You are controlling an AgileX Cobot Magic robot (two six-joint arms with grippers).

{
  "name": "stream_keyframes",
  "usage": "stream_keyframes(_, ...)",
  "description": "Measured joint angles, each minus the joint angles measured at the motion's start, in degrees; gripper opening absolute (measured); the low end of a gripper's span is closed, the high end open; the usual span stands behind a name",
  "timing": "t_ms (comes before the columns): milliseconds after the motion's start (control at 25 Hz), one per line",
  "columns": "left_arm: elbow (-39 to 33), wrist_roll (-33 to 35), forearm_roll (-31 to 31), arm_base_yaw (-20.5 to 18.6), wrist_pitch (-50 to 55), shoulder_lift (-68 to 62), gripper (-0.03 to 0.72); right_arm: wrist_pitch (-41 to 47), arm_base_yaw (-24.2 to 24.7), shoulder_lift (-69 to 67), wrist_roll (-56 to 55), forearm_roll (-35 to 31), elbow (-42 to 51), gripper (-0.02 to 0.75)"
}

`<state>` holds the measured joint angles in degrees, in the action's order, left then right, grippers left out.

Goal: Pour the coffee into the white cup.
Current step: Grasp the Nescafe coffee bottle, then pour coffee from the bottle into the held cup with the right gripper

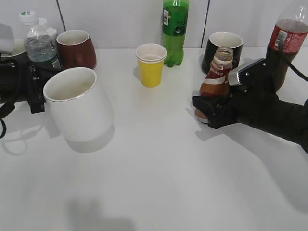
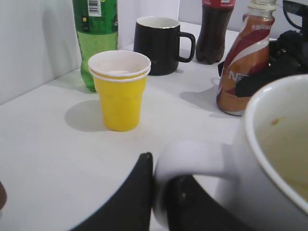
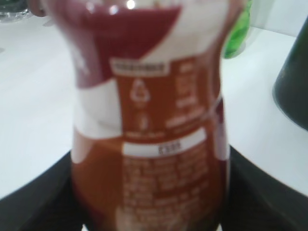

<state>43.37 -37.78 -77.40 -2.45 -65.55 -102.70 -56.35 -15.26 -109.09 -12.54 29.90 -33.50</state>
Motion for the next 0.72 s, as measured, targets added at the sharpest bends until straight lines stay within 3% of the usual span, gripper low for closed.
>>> stream_keyframes(160,0.0,0.0,0.2,0.8,0.2,0.0,0.045,0.0,0.0,0.2,-0.1,-0.4,0.0,0.533)
stream_keyframes(360,0.0,0.0,0.8,5.5,3.1,0.0,0.045,3.9,0.0,6.1,0.8,2.2,0.1,0.533)
stream_keyframes(720,3.2,0.0,4.2,14.6,8.8,0.0,0.045,19.3,0.0,21.8,5.3,12.1,-2.3,0.533)
